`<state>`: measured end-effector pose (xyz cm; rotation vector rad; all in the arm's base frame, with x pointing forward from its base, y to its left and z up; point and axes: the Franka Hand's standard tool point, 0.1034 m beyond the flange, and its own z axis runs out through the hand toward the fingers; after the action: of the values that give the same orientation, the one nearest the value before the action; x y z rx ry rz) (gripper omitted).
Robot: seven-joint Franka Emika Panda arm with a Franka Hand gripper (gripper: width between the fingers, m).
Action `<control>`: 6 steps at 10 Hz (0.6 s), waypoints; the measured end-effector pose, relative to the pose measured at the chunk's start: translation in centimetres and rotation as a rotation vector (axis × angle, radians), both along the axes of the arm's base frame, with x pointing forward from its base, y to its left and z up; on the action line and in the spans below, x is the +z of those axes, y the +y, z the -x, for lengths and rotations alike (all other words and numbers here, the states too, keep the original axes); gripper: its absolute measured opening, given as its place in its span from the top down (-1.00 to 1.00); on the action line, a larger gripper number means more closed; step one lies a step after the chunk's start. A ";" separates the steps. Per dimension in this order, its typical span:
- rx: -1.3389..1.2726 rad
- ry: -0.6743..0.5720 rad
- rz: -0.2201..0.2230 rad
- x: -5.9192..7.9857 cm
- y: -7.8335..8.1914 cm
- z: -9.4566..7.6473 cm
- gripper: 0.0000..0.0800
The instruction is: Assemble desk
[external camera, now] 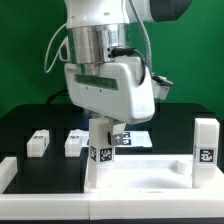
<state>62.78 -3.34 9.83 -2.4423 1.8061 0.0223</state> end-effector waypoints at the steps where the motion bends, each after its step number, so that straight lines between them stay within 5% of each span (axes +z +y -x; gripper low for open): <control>1: -0.149 -0.003 -0.034 0.0 -0.1 -0.2 0.27; 6: -0.352 0.006 -0.055 -0.2 -0.1 -0.4 0.27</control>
Offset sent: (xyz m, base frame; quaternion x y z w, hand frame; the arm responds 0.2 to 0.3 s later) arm 0.0007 -0.0013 0.0032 -0.0175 -0.0150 0.2024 0.9790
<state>63.16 -3.45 9.68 -2.0572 2.1776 0.0500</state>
